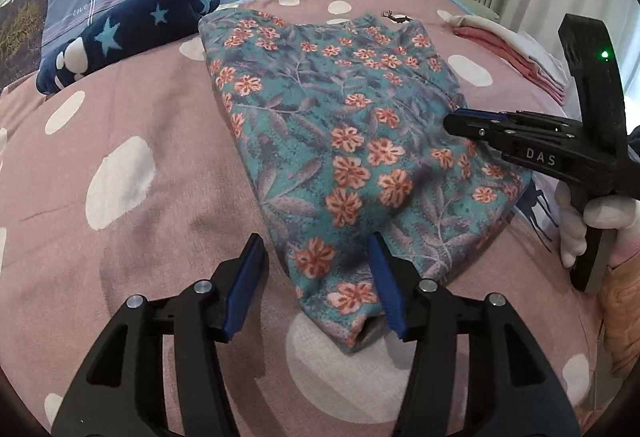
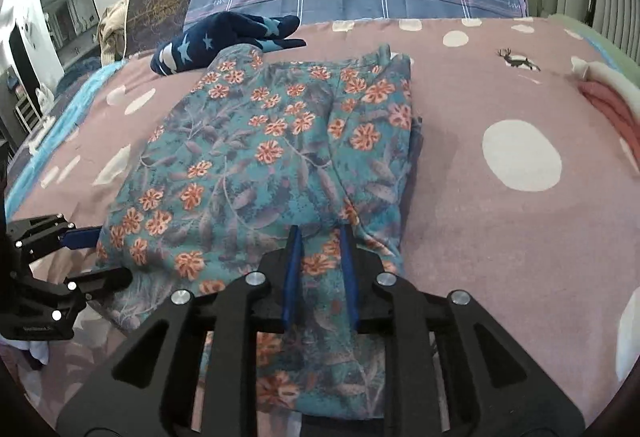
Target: Fold small clothes
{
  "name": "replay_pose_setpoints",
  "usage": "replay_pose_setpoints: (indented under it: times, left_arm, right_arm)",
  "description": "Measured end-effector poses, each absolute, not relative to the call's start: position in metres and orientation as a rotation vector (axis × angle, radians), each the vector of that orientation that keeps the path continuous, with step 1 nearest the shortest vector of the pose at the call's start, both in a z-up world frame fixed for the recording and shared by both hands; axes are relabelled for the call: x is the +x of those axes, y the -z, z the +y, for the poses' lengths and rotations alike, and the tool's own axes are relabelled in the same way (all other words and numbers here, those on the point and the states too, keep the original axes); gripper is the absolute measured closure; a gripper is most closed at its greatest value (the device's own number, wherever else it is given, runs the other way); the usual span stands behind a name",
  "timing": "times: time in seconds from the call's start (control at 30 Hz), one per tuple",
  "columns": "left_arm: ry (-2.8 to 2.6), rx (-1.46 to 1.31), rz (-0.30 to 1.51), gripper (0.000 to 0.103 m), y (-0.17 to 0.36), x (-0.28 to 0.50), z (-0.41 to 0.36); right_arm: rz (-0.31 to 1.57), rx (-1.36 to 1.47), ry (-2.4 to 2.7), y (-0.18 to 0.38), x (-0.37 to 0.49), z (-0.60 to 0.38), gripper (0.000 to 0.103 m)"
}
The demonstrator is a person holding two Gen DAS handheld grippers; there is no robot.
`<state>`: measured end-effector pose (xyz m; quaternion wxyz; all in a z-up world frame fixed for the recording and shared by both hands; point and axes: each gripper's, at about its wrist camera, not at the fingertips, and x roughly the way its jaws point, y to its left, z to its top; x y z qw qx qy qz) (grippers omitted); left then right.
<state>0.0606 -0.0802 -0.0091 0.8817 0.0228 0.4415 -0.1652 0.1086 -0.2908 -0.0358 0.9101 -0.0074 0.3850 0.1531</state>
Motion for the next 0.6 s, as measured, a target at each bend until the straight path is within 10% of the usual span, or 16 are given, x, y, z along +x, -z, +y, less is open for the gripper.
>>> replay_pose_setpoints:
  times: [0.3,0.6]
  left_arm:
    - [0.367,-0.032,0.897,0.048,-0.019,0.079,-0.066]
    - [0.353,-0.058,0.86,0.047,-0.035,0.155,-0.059]
  right_arm:
    - [0.747,0.032,-0.326,-0.009,0.123,-0.307,0.08]
    - [0.836,0.218,-0.366,-0.008,0.204,-0.335,0.055]
